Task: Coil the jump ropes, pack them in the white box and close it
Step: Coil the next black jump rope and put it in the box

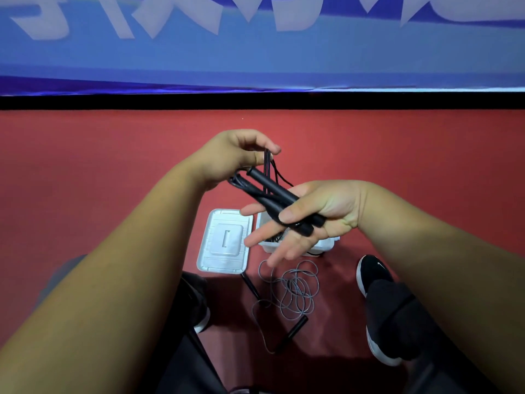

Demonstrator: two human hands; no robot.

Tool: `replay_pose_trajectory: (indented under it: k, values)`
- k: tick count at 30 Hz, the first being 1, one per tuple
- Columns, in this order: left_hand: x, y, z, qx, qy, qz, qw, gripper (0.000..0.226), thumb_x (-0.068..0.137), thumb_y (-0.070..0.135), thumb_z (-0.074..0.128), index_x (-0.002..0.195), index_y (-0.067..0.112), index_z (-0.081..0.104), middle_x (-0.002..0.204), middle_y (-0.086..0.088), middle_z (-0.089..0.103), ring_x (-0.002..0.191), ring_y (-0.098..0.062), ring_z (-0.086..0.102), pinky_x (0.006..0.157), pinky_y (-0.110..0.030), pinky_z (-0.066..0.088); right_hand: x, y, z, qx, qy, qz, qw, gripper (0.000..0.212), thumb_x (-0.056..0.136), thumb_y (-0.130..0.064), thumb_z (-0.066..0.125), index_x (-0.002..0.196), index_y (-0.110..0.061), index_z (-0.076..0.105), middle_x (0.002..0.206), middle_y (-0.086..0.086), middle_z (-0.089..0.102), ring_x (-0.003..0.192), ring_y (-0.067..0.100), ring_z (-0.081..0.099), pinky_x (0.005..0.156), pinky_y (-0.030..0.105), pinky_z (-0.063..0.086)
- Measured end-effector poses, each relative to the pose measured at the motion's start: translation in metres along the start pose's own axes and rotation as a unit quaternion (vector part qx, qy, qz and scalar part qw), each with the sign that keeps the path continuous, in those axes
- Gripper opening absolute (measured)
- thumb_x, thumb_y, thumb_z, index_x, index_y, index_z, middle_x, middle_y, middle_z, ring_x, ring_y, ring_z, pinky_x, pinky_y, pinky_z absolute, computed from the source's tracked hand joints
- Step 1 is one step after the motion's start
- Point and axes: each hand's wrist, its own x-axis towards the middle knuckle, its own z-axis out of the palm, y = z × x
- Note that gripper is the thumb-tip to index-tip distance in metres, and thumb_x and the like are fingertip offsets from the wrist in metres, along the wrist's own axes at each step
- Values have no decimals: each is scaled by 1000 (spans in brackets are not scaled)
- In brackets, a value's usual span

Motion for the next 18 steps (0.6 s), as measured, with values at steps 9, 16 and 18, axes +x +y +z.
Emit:
replay_pose_trajectory:
  k: [9,16,18]
  values:
    - [1,4,7,38,-35,11,999,21,89,-7,73,97,12,77,117,-3,77,117,-13,70,98,-23,54,19,14,-3,-56,125,55,989,30,101,-4,62,126,-8,45,137,27,66,70,14,60,51,19,48]
    - [0,9,13,100,-36,33,994,20,87,-4,77,93,14,75,97,-3,77,94,-12,73,87,-23,54,28,23,-19,-74,221,136,963,18,102,-2,62,118,4,58,115,27,69,62,9,56,43,17,42]
    - [1,8,11,132,-28,40,990,22,86,-6,77,91,15,73,89,1,75,86,-10,70,83,-23,54,31,24,-23,-52,269,142,951,11,102,-3,63,112,3,61,104,23,72,62,10,61,44,17,44]
